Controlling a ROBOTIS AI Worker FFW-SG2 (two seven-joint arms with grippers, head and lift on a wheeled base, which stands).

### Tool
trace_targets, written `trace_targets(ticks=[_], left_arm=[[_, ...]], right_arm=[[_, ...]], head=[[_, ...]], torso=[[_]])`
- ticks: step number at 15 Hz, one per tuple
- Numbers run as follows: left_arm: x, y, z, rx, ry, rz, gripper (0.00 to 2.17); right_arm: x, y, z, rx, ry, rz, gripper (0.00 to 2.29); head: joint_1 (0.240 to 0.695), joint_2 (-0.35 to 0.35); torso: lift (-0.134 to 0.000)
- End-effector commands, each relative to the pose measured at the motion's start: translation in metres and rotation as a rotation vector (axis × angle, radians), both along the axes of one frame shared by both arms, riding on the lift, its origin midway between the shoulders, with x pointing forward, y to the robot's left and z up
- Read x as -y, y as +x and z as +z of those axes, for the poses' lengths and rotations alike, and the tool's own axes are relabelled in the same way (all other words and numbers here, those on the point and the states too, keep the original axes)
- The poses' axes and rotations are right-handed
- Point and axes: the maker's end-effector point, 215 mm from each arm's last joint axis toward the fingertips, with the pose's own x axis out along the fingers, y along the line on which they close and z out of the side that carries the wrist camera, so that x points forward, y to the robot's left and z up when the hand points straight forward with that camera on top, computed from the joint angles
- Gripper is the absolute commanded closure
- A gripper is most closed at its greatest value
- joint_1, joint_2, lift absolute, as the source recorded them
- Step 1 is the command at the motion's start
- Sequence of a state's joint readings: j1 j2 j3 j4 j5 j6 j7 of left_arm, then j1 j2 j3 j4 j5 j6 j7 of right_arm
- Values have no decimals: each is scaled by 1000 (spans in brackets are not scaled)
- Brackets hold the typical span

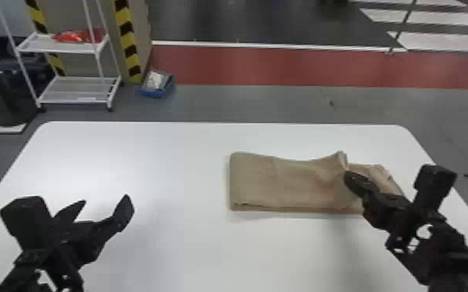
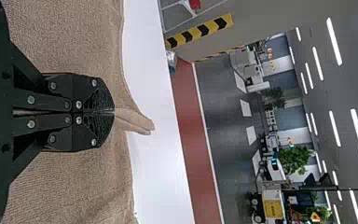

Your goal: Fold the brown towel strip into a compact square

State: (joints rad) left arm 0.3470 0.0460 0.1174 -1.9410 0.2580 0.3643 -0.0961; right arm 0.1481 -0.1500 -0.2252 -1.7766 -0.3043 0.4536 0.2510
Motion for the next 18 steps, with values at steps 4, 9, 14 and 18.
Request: trace_targets(ticks=[4, 9, 14, 18], left_arm=[[1, 4, -6, -23, 6, -2, 33], [-5, 3, -6, -28, 12, 1, 33], [-1, 7, -6, -27, 16, -5, 33], [-9, 6, -5, -26, 45, 5, 33]], right_arm=[[60, -1, 79, 110, 10, -78, 1450], [65, 0, -23, -48, -73, -52, 1450], [60, 3, 43, 37, -56, -43, 1450], [106, -2, 44, 27, -76, -97, 1447]], head=[[695, -82], [695, -144], [695, -122], [695, -140]], torso=[[-116], [-116], [-116], [-116]])
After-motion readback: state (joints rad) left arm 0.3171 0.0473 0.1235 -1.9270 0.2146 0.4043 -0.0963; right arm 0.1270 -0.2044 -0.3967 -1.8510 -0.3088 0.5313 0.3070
